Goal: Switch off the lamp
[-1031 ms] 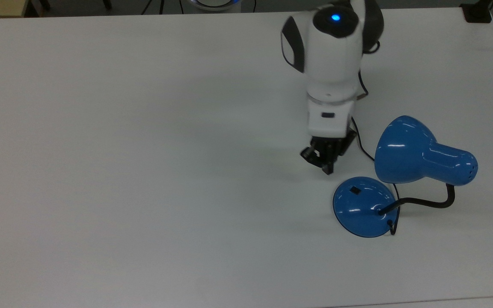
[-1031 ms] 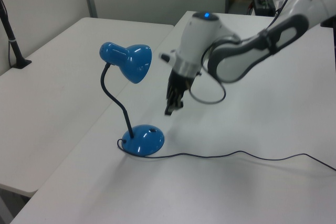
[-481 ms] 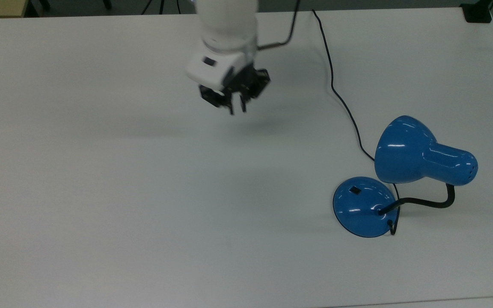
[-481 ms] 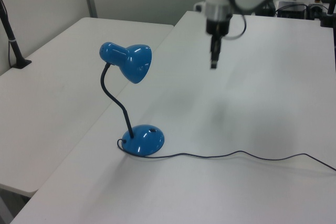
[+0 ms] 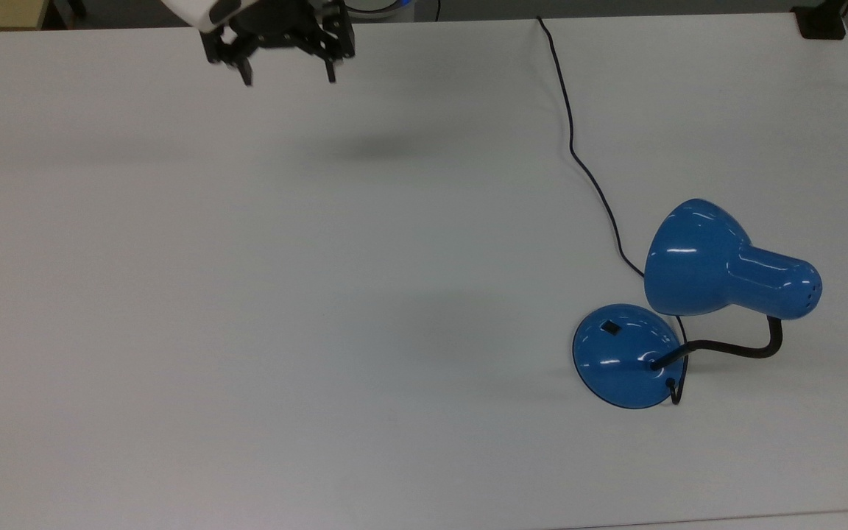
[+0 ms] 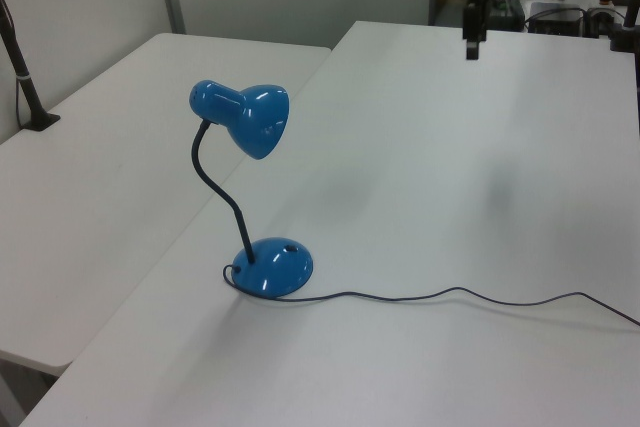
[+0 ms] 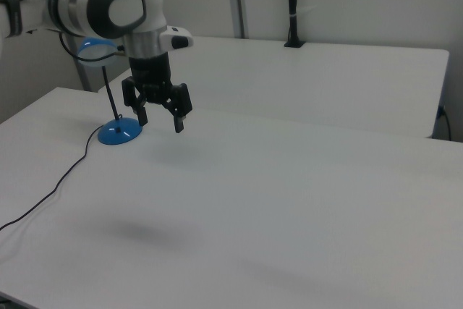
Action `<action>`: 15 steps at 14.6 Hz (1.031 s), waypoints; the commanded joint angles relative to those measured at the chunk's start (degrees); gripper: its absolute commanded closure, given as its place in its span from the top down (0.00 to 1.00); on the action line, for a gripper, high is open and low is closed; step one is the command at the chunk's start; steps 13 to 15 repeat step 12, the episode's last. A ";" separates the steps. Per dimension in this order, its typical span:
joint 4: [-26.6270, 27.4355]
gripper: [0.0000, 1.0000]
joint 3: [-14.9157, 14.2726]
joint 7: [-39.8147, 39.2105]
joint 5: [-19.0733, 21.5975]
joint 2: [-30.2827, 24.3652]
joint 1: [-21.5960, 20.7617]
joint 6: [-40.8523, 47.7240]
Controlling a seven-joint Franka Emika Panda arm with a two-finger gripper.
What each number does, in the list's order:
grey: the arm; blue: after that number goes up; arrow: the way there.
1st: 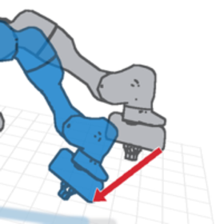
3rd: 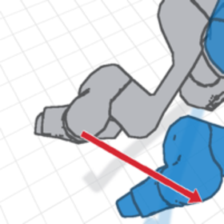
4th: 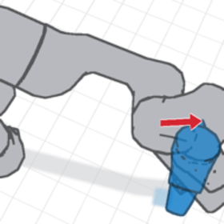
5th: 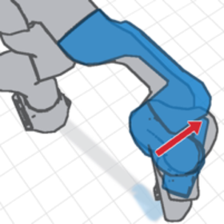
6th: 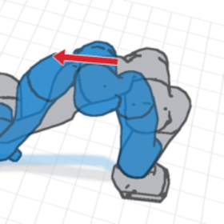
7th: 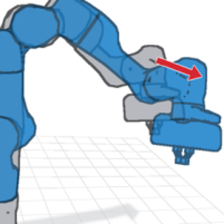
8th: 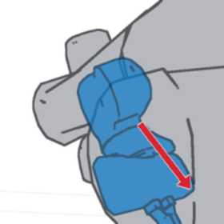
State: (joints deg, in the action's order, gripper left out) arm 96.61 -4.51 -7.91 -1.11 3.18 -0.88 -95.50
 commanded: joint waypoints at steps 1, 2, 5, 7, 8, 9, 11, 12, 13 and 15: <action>1.74 1.00 0.20 2.21 -4.07 -2.04 -0.62 1.45; 1.65 1.00 0.03 2.11 -4.07 -1.95 -0.61 1.37; -2.20 1.00 -1.20 2.20 -3.98 -0.64 -0.18 3.46; -3.18 1.00 -1.20 0.98 -4.16 -0.37 0.26 4.53; -3.27 1.00 -1.20 0.80 -4.16 -0.37 0.27 4.62; -3.19 1.00 -1.20 0.80 -4.16 -0.46 0.27 4.70; -3.19 1.00 -1.20 1.23 -4.16 -0.46 0.35 4.88; -3.19 1.00 -1.29 1.06 -4.07 -0.63 0.44 4.88; -3.19 1.00 -1.29 1.06 -4.07 -0.63 0.44 4.88; -3.19 1.00 -1.29 1.06 -4.07 -0.63 0.44 4.88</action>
